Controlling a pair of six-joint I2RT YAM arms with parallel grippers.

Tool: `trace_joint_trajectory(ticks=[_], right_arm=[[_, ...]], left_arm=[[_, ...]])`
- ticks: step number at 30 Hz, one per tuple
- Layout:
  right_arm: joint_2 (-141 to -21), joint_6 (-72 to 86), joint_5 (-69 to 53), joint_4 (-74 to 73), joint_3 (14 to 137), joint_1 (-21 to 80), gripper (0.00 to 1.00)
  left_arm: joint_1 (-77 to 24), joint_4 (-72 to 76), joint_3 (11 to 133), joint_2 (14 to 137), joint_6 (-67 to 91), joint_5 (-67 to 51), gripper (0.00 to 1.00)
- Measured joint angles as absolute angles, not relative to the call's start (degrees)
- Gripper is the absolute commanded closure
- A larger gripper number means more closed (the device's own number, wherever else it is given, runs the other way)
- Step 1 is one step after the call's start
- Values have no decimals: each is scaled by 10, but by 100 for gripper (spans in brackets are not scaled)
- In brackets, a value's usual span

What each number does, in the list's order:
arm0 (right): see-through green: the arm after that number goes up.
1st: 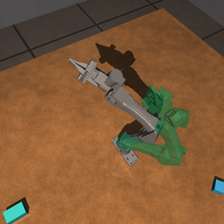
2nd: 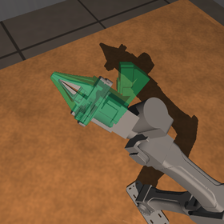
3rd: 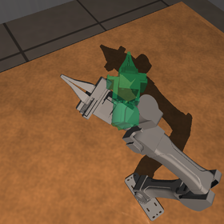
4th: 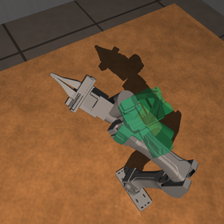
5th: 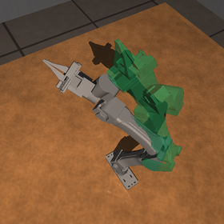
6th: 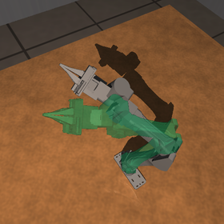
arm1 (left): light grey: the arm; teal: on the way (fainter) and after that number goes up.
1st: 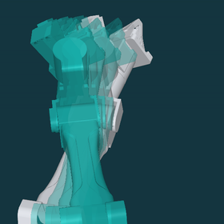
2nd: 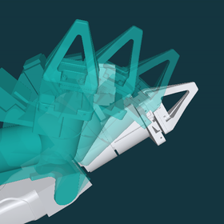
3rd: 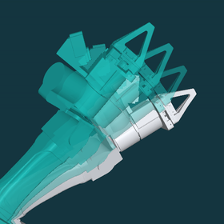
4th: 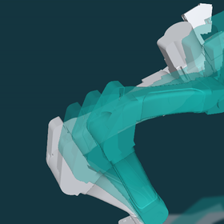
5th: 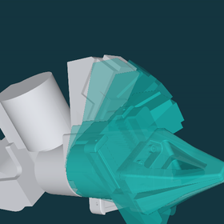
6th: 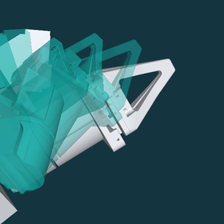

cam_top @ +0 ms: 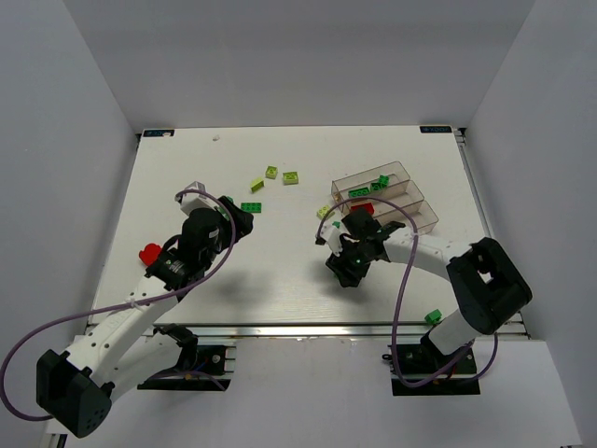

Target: Sort the legos into containers by color

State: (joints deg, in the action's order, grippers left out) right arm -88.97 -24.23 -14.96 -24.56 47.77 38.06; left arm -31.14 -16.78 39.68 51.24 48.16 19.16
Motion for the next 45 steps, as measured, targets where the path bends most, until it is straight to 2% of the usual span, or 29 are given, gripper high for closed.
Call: trace_joint_trajectory(ticks=[3, 10, 13, 18, 25, 31, 45], right_arm=[[-884, -241, -147, -232, 469, 381, 50], [-877, -232, -143, -218, 460, 381, 78], [-870, -240, -148, -220, 456, 381, 87], [-827, -282, -184, -230, 450, 381, 93], [-738, -376, -261, -230, 462, 381, 98], [-729, -425, -298, -218, 499, 381, 100], [-750, -433, -291, -134, 536, 384, 100]], left_arm=[[-311, -168, 397, 514, 483, 192, 20], [-311, -162, 397, 527, 479, 184, 20], [-311, -142, 395, 529, 472, 161, 20], [-311, -76, 369, 529, 463, 79, 21], [-311, 16, 356, 564, 467, -84, 22], [-311, 95, 355, 601, 482, -189, 23], [-335, 131, 376, 689, 496, -258, 27]])
